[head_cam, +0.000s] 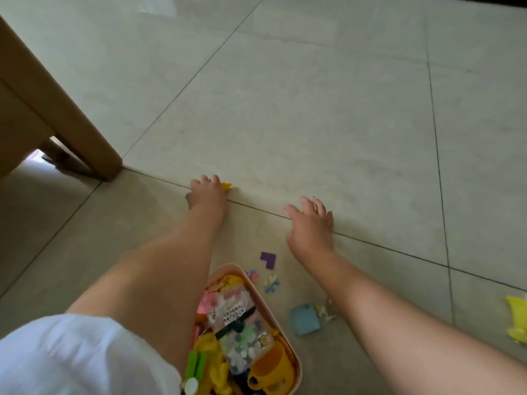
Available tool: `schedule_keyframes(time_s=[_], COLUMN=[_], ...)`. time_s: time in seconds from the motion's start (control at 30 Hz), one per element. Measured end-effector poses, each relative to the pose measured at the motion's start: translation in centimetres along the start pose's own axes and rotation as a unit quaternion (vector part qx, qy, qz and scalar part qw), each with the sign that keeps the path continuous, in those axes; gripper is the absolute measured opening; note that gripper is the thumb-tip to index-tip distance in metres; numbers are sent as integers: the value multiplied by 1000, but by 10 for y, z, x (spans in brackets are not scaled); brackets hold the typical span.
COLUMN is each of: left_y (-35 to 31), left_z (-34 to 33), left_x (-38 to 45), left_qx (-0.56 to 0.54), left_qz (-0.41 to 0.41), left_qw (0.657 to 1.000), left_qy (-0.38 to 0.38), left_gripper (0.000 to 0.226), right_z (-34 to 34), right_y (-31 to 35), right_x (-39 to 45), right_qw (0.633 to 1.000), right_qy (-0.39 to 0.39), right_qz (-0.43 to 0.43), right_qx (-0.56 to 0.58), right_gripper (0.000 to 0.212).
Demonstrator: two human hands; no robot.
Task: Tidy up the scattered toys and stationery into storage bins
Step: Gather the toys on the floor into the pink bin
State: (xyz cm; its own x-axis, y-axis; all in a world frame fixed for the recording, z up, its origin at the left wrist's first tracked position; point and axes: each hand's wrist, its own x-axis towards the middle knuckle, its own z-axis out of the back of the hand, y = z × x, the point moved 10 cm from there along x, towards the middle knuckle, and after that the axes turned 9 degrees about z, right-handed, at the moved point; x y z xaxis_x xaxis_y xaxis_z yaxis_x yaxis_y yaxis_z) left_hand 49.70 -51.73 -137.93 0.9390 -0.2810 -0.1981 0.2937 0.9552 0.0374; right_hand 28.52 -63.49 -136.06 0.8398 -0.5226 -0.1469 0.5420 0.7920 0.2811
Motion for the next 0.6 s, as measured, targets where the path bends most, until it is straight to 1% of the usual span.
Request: schedule_keyframes(time_s=[0.07,0.13,0.23,0.3,0.37,0.47,0.53,0.6], left_y=[-11,-23,-32,-25,-8,19,41,64], left_z=[-1,8,26,35,41,46,49,53], left_x=[-11,-27,-52,-71,-94,-131,-158,-177], left_qx=[4,11,15,14,23,28,39,35], left_qz=[-6,-31,-84,-94,-82,-60,-37,11], left_qw=[1000,999,996,995,996,997,997,998], left_qy=[18,24,18,22,33,49,51,54], left_gripper=[39,39,36,33,35,46,48,47], right_z=[-2,-3,-4,-2,0,9,15,18], right_y=[-13,-23,-28,-23,-6,30,62,92], right_x=[-9,-21,-29,-29,-31,-29,-37,-46], right_qw=[1000,999,1000,999,996,984,967,957], right_qy=[8,13,8,0,-12,-30,-24,-10], right_qz=[-16,-29,-25,-22,-13,26,65,99], right_qx=[2,9,9,37,89,173,245,271], right_gripper=[67,68,67,65,68,73,71,69])
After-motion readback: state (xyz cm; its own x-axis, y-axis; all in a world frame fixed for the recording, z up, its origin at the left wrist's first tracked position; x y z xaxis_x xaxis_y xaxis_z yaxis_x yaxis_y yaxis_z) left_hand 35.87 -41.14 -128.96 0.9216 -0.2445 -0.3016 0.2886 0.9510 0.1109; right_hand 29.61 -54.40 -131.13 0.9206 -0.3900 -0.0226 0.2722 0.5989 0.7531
